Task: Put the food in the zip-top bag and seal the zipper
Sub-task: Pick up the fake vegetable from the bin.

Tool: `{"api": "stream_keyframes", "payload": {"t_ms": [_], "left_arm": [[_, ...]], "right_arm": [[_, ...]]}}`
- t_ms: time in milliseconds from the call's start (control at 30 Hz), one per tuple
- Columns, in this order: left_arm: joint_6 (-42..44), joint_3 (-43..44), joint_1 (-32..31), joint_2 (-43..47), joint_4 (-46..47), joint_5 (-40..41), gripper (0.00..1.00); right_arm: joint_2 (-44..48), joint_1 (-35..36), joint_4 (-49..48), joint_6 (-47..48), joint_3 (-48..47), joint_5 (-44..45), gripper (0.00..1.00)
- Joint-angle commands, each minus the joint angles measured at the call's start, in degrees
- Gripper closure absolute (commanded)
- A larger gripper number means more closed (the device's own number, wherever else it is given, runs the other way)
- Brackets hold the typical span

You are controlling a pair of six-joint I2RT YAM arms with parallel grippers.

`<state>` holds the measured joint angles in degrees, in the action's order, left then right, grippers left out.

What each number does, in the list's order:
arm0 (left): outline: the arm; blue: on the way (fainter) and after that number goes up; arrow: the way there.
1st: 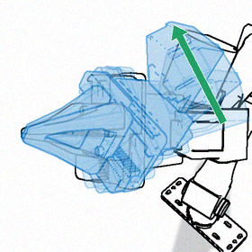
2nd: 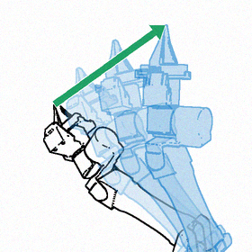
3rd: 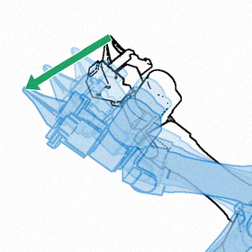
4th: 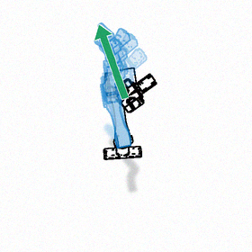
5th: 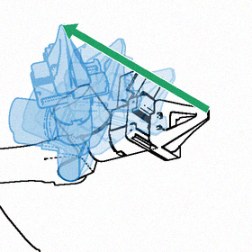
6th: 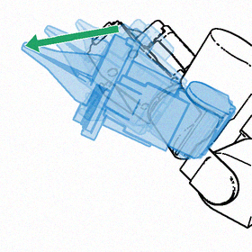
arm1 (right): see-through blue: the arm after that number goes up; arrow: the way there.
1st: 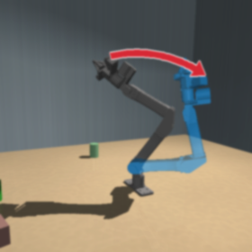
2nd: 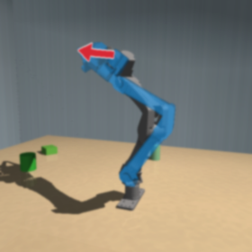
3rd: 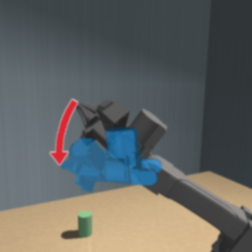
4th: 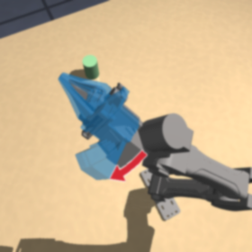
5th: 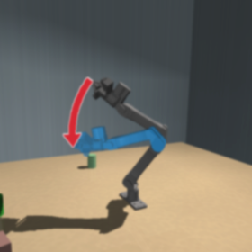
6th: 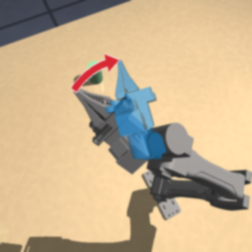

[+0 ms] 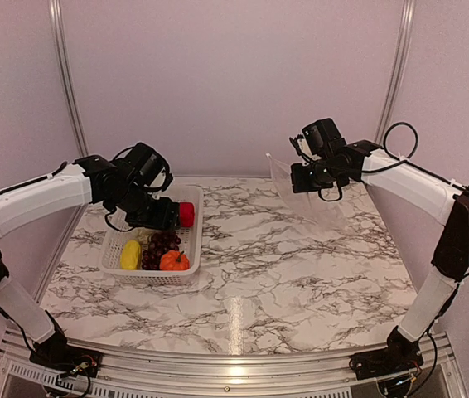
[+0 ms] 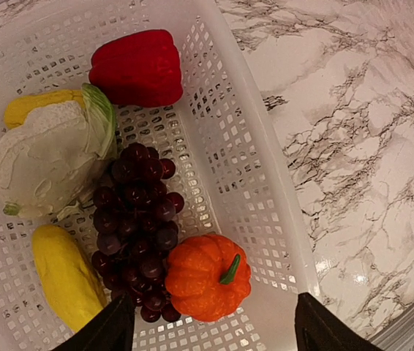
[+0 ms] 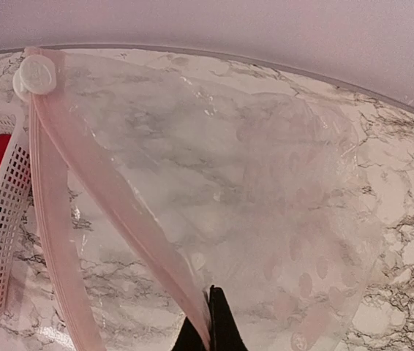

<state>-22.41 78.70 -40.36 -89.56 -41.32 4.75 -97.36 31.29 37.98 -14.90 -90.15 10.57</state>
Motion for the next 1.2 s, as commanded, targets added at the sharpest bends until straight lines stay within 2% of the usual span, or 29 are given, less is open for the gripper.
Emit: {"api": "stream_keyframes", "payload": {"t_ms": [0, 67, 367, 467, 800, 1167], "left_arm": [[-3.0, 0.3, 1.7, -3.3, -5.3, -4.3, 0.22], [-3.8, -0.6, 2.2, -4.1, -5.2, -7.4, 0.22], [-5.4, -2.6, 2.6, -6.8, -3.9, -9.0, 0.22], [-7.2, -3.5, 2.8, -7.5, -3.3, -9.9, 0.16], [-8.5, -9.3, 2.9, -6.6, -0.2, -14.8, 0.20], [-8.2, -9.7, 2.9, -8.8, 2.1, -16.4, 0.23]], "right_arm": [[0.2, 0.3, -0.1, 0.3, -2.3, -1.4, 1.00], [0.3, 0.3, -0.3, 0.2, -2.0, -1.8, 1.00], [1.3, 0.2, -0.7, -0.2, 0.1, -2.7, 1.00], [1.9, 0.2, -1.1, -0.6, 0.9, -2.7, 1.00], [3.2, 0.3, -2.3, -2.0, 3.8, -3.2, 0.99], [3.1, 0.3, -2.6, -2.6, 4.2, -4.1, 0.99]]}}
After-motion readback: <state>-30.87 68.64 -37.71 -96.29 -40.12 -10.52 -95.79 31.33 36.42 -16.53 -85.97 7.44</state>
